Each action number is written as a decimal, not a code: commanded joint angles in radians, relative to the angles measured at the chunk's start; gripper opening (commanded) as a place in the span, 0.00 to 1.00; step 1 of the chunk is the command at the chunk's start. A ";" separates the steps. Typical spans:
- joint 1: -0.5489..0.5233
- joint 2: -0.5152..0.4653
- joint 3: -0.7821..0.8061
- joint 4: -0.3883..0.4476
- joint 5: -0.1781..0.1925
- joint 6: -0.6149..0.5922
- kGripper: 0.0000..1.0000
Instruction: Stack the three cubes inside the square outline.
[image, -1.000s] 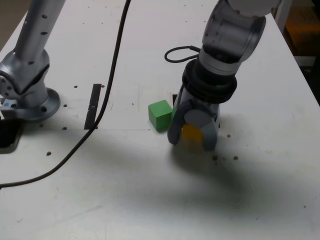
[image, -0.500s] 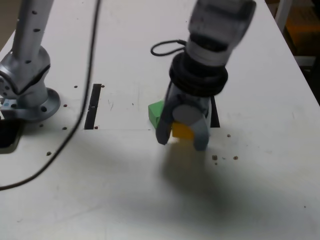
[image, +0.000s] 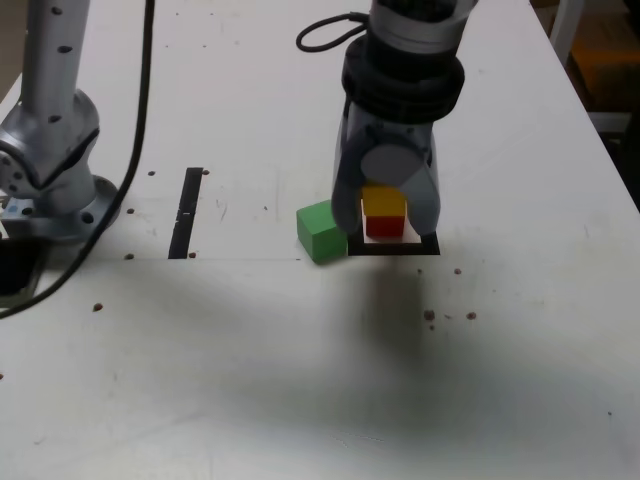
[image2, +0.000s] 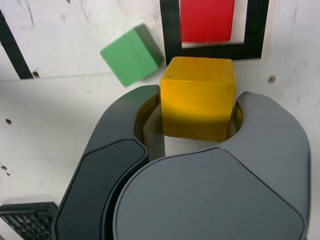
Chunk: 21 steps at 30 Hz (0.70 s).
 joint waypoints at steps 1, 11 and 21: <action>0.024 0.012 -0.003 -0.002 0.007 0.015 0.26; 0.086 0.066 -0.003 -0.024 0.014 0.072 0.26; 0.107 0.075 0.010 -0.031 0.024 0.089 0.29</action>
